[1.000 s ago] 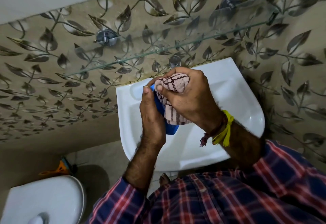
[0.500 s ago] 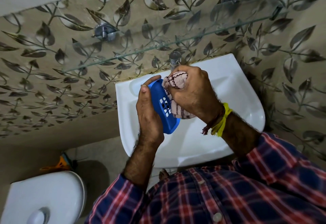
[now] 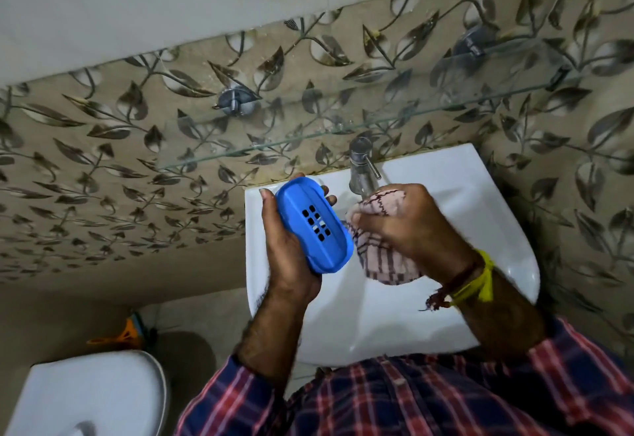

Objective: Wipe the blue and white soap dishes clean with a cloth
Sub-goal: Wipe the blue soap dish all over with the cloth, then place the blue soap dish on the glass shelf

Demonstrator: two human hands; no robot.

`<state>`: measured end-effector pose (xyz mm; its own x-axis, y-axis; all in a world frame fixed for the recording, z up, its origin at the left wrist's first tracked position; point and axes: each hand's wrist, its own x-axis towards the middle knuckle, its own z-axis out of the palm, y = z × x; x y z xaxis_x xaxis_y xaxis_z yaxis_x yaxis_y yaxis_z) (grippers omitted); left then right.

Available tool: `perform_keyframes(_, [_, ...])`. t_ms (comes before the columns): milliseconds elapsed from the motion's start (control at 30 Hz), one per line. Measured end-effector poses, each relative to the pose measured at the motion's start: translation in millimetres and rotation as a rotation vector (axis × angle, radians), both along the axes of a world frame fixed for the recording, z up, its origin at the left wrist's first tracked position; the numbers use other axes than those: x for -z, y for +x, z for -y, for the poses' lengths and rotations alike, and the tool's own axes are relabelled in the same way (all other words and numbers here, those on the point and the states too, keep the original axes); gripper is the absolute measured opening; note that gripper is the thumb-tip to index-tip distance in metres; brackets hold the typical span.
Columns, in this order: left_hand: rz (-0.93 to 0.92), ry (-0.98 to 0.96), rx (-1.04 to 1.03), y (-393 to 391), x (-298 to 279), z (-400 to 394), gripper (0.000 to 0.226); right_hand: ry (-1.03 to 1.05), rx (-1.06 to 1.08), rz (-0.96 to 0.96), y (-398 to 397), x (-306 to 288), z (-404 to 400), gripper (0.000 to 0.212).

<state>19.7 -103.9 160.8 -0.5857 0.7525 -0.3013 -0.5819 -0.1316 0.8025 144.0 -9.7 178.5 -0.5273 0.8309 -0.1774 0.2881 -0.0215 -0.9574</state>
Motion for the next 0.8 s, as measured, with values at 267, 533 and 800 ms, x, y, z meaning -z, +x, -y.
perform_keyframes(267, [0.110, -0.105, 0.036, -10.5, 17.5, 10.4, 0.055, -0.267, 0.129, -0.251, 13.6, 2.1, -17.6, 0.008])
perform_keyframes(533, [-0.059, -0.502, 0.208, 6.6, 36.4, 12.6, 0.094, -0.409, 0.135, -0.178, -1.3, 25.6, -5.8, 0.010])
perform_keyframes(800, [-0.169, -0.507, 0.180, 7.4, 37.0, 10.8, 0.096, -0.465, 0.288, -0.222, 10.2, 32.0, -4.0, 0.008])
